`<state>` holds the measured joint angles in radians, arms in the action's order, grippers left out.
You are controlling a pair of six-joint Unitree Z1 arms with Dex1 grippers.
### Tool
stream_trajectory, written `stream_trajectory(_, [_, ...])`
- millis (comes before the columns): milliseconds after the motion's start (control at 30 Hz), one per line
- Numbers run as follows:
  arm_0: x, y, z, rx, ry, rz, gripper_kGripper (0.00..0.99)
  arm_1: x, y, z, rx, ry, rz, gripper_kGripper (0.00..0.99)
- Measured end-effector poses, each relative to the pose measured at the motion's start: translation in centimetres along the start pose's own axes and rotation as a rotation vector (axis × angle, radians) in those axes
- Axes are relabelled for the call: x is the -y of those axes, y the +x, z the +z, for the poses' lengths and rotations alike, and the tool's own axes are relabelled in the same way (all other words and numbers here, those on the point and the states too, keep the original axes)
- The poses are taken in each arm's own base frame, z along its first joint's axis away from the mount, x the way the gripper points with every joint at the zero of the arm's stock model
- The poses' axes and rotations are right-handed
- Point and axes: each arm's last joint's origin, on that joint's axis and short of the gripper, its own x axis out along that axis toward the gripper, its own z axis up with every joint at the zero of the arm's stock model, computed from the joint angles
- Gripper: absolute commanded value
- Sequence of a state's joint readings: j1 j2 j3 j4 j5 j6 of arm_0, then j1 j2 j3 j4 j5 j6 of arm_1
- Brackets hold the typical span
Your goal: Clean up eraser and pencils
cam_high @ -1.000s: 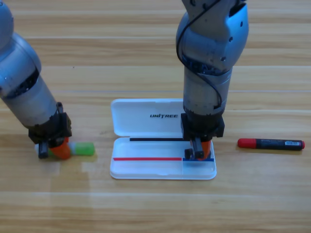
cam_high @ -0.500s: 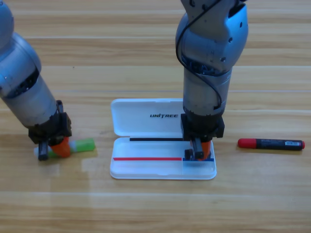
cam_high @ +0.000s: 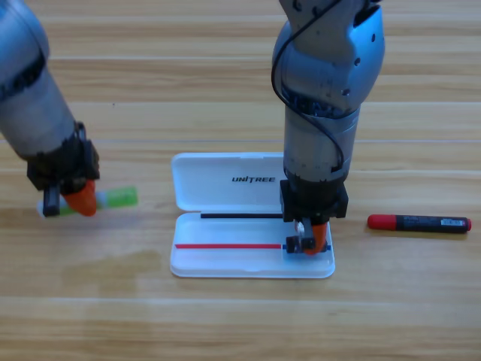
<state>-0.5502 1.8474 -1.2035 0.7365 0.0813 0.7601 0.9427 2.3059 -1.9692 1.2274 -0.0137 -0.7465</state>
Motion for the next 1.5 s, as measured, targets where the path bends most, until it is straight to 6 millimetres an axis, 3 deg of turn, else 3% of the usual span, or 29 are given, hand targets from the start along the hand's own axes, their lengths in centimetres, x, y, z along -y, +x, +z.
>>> stream_trajectory(67, [-0.1, -1.0, 0.0, 0.008, -0.001, 0.008, 0.000, 0.0, 0.0, 0.0, 0.002, 0.001, 0.002, 0.733])
stream_trajectory(133, [-0.2, -1.7, 0.0, 0.016, -0.002, 0.016, 0.000, 0.0, 0.0, 0.0, 0.002, 0.010, 0.002, 0.808])
stream_trajectory(433, [0.0, -2.2, -0.3, 0.015, -0.002, 0.017, 0.000, -0.5, -0.9, -0.6, -0.004, 0.029, 0.008, 0.861])
stream_trajectory(567, [0.2, -3.2, -0.1, -0.011, 0.012, -0.009, 0.000, -2.4, -3.3, -3.4, -0.017, 0.037, 0.019, 0.861])
stream_trajectory(733, [-0.3, -7.5, 2.0, 0.038, 0.030, 0.025, 0.000, -2.4, -5.9, -8.2, -0.002, 0.022, 0.003, 0.861])
stream_trajectory(900, [0.3, -11.4, 4.2, 0.106, 0.051, 0.061, 0.000, 0.9, -4.5, -11.6, -0.021, 0.059, -0.042, 0.861])
stream_trajectory(1033, [1.4, -12.7, 6.0, 0.139, 0.079, 0.065, 0.000, 4.1, -2.1, -13.2, -0.025, 0.081, -0.060, 0.859])
stream_trajectory(1233, [3.0, -10.8, 9.0, 0.116, 0.130, 0.026, 0.000, 6.0, 2.0, -14.2, -0.069, 0.086, -0.007, 0.856])
stream_trajectory(1333, [3.7, -9.7, 10.4, 0.102, 0.155, 0.008, 0.000, 6.1, 2.3, -14.3, -0.073, 0.086, 0.000, 0.844])
stream_trajectory(1500, [5.0, -8.3, 11.9, 0.081, 0.189, -0.015, 0.000, 6.2, 2.9, -14.3, -0.077, 0.077, 0.009, 0.696])
